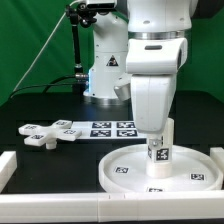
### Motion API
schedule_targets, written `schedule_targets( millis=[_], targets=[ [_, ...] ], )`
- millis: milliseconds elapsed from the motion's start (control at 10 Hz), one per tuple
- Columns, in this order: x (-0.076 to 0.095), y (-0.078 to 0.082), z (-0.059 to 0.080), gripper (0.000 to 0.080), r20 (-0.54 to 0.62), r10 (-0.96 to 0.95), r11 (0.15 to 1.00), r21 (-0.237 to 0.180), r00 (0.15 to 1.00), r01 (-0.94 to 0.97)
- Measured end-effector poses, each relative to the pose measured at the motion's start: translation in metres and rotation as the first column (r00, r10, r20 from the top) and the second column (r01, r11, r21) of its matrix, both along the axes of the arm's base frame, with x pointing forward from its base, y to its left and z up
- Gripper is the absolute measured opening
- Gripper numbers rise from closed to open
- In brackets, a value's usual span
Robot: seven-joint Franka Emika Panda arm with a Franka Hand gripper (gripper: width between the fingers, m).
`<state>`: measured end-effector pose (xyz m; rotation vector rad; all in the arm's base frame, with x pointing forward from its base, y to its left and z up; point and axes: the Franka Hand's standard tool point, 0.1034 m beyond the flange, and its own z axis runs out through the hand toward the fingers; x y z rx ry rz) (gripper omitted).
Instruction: Assemble round table
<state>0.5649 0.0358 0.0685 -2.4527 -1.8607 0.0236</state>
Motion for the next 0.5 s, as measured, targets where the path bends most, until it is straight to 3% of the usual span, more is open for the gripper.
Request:
schedule_targets(
  millis=[200, 400, 500],
  targets=[
    [0.0004, -0.0014, -0.0006, 0.0649, 0.005, -0.012, 1.000, -0.003, 1.000, 0.012],
    [0.0004, -0.0022, -0.0007, 0.0404, 0.005, -0.014, 1.000, -0.003, 1.000, 0.014],
    [0.0004, -0.0024, -0.0007, 0.0404, 0.005, -0.014, 1.000, -0.003, 1.000, 0.014]
  ],
)
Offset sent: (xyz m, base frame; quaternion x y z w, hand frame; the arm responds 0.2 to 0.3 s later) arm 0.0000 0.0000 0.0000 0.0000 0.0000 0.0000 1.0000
